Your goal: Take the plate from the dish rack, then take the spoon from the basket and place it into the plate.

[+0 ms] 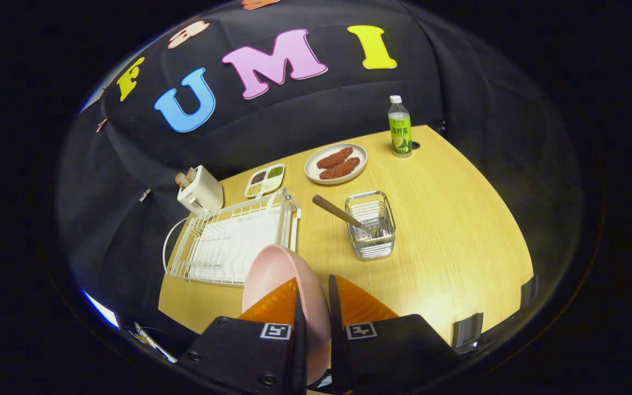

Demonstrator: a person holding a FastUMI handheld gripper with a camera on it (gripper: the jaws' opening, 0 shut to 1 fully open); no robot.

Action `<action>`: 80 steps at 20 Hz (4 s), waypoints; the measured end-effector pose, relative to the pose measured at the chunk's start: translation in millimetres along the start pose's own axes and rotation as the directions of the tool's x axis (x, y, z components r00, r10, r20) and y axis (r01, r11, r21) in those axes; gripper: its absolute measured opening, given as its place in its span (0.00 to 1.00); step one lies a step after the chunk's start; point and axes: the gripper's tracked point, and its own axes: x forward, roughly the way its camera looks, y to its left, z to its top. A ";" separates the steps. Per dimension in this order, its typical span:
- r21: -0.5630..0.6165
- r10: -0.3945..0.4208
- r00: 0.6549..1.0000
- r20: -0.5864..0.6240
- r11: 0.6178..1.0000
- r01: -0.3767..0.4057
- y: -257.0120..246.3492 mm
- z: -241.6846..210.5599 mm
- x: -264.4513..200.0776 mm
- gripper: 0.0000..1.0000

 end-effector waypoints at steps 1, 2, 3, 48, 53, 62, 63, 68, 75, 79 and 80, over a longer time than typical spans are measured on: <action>0.005 0.016 1.000 -0.019 1.000 -0.016 -7.9 -7.6 3.7 0.21; 0.002 0.035 0.999 -0.038 0.999 -0.035 -13.6 -14.9 8.8 0.21; -0.002 0.053 0.997 -0.060 0.999 -0.053 -18.9 -22.7 14.9 0.21; -0.602 0.177 0.950 0.256 0.798 0.014 -2.6 94.5 147.7 0.81; -0.619 0.155 0.961 0.228 0.785 0.020 -3.0 88.1 159.2 0.33; -0.621 0.125 0.954 0.273 0.780 0.076 -2.2 107.3 130.1 0.14; -0.621 0.124 0.949 0.291 0.779 0.089 -1.3 112.4 120.1 0.14; -0.619 0.124 0.925 0.360 0.773 0.138 15.8 138.4 65.2 0.14; -0.510 0.141 0.911 0.387 0.856 0.084 50.9 150.4 -3.9 0.14; -0.483 0.080 0.918 0.389 0.866 0.129 46.1 117.9 -15.3 0.14; -0.482 0.064 0.925 0.374 0.866 0.135 44.6 100.6 -15.3 0.14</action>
